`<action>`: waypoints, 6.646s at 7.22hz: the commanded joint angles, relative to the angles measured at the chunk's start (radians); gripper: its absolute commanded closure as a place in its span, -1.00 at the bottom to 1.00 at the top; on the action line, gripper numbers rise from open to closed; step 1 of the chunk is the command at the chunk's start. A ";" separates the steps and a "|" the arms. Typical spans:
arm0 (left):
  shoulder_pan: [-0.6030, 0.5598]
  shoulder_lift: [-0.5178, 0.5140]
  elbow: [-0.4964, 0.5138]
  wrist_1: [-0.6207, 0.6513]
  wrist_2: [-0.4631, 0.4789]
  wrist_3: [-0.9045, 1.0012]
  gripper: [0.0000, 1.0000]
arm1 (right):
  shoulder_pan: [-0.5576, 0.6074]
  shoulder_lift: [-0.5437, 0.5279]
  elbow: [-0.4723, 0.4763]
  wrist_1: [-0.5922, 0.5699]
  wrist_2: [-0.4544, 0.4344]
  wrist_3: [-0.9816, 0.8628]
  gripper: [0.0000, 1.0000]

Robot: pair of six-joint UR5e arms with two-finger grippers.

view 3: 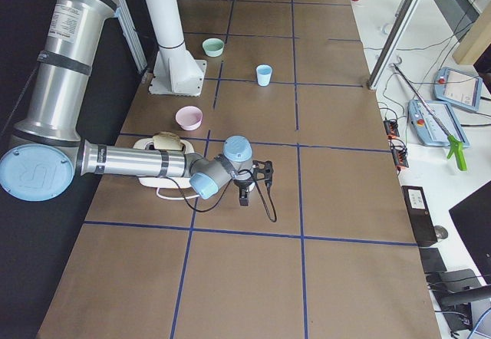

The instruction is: Stack blue cups with both arms

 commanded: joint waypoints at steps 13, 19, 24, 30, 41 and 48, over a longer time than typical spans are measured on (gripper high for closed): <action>0.000 -0.001 -0.005 0.002 0.000 -0.008 -1.00 | -0.411 1.006 0.138 -0.958 -0.245 0.827 1.00; 0.000 0.000 -0.002 0.002 0.000 -0.008 -1.00 | -0.519 1.057 0.078 -0.958 -0.373 0.898 0.61; 0.002 -0.004 0.010 0.002 0.002 -0.012 -1.00 | -0.415 1.008 0.108 -0.952 -0.260 0.730 -1.00; 0.003 -0.012 0.030 -0.035 0.006 -0.080 -1.00 | 0.273 0.455 0.141 -0.957 0.144 -0.541 -1.00; 0.008 -0.009 0.030 -0.037 0.015 -0.072 -1.00 | 0.524 0.080 0.125 -0.897 0.172 -0.972 -1.00; 0.009 -0.007 0.030 -0.037 0.015 -0.072 -1.00 | 0.524 0.081 0.127 -0.897 0.190 -0.971 -1.00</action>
